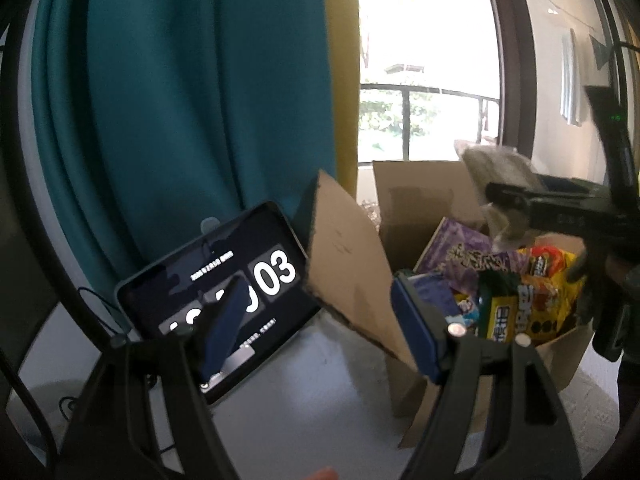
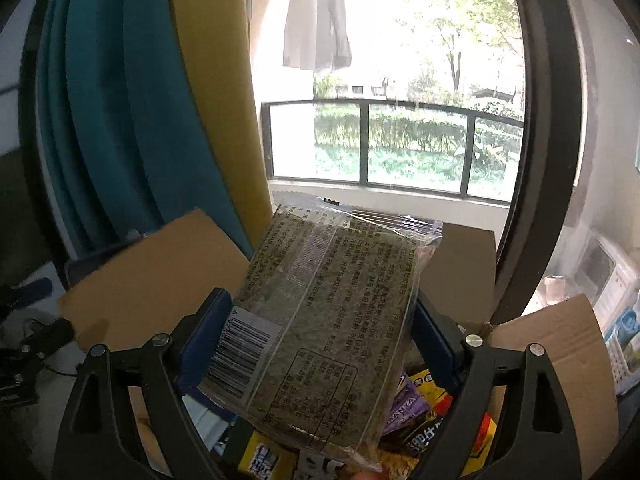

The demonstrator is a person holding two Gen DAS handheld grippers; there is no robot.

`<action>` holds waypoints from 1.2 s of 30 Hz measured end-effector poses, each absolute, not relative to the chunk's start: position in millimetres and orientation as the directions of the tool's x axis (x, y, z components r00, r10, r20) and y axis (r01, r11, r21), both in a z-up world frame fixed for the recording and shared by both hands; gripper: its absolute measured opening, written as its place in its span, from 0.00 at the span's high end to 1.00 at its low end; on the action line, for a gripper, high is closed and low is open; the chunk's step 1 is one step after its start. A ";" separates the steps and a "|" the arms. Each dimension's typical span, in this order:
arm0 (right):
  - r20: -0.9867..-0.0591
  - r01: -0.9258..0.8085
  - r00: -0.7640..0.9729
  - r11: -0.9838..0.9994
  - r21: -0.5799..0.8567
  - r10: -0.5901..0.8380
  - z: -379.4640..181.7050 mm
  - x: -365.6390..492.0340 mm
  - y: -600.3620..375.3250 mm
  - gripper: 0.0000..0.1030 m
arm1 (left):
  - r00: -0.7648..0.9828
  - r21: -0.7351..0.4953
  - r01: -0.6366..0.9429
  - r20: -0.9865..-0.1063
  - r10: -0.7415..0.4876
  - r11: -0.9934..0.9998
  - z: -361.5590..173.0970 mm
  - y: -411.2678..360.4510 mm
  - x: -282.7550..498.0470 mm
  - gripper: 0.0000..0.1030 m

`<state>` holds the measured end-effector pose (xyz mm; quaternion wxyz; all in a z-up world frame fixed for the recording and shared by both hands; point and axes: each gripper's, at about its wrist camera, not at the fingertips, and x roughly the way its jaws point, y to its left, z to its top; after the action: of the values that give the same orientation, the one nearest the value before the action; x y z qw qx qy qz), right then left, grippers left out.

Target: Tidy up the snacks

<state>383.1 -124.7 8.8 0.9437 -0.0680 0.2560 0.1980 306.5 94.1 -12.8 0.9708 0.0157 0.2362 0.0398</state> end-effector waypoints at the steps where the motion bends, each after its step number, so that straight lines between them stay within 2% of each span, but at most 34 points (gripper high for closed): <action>1: -0.513 -0.404 0.791 0.914 -0.026 0.335 7.4 384.1 -124.2 0.13 | 0.885 0.047 -0.069 -0.459 0.083 0.996 -13.4 94.1 306.6 0.28; 20: -0.535 -0.343 0.799 0.939 -0.028 0.276 7.4 307.4 -158.8 0.12 | 0.903 -0.016 -0.017 -0.430 0.008 1.000 -6.9 67.7 253.8 0.27; 22: -0.535 -0.341 0.801 0.939 -0.037 0.270 8.9 296.3 -161.9 0.12 | 0.904 -0.025 -0.009 -0.427 -0.002 1.000 -6.9 64.8 246.6 0.14; 24: -0.538 -0.339 0.799 0.940 -0.036 0.268 8.9 285.3 -164.8 0.12 | 0.906 -0.032 0.001 -0.423 -0.014 0.999 -7.1 60.9 237.7 0.10; 28: -0.538 -0.331 0.802 0.943 -0.038 0.260 10.3 265.6 -170.2 0.12 | 0.905 -0.036 0.018 -0.424 -0.031 0.999 -6.8 53.0 226.2 0.07; 36: -0.526 -0.300 0.818 0.953 -0.042 0.234 13.9 217.5 -185.1 0.12 | 0.909 -0.075 0.055 -0.409 -0.081 0.996 -8.8 40.3 190.1 0.06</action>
<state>217.5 -185.1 13.9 0.9514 -0.0613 0.2672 0.1402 190.1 40.3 -8.8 0.9765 -0.0307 0.2104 -0.0347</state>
